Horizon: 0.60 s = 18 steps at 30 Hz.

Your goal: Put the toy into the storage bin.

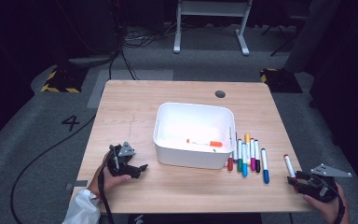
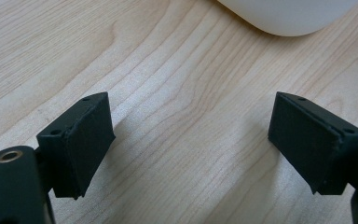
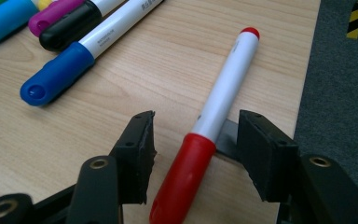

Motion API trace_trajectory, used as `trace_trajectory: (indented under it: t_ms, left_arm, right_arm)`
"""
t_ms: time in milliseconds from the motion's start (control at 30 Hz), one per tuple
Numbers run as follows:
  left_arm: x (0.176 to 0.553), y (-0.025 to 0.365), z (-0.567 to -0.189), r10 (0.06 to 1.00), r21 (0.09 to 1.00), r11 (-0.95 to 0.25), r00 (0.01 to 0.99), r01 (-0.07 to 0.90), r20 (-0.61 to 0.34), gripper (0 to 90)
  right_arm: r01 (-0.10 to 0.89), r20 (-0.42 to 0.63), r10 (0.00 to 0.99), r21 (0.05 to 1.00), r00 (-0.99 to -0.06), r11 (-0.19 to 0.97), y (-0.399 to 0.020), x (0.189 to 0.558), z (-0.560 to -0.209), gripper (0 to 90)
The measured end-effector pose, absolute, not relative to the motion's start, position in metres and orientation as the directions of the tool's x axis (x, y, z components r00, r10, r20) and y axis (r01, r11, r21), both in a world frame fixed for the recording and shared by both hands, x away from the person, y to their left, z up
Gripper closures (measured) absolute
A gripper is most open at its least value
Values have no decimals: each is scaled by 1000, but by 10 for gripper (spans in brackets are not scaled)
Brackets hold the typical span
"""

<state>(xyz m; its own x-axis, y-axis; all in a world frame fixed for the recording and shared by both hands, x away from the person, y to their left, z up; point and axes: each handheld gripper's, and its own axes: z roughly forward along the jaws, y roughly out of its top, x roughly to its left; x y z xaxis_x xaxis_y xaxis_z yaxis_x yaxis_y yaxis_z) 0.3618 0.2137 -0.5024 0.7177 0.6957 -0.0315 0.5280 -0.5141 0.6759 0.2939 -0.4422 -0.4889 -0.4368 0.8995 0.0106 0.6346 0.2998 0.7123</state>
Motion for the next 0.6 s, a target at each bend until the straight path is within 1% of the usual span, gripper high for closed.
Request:
trace_trajectory:
  t_ms: [133, 200, 500, 600]
  left_arm:
    - [362, 214, -502, 696, 676, -514, 718, 528, -31, 141]
    - [362, 214, -502, 696, 676, -514, 718, 528, -31, 141]
    - [362, 214, -502, 697, 676, -512, 716, 530, -33, 141]
    - [362, 213, -502, 698, 676, -512, 716, 530, -32, 140]
  right_arm:
    - [633, 20, 907, 723, -421, 277, -448, 285, -491, 512]
    - [626, 8, 903, 723, -429, 291, -446, 282, -494, 523]
    - [604, -7, 882, 727, -470, 327, -435, 281, -494, 684]
    - [603, -7, 880, 726, -475, 331, -432, 282, -494, 707]
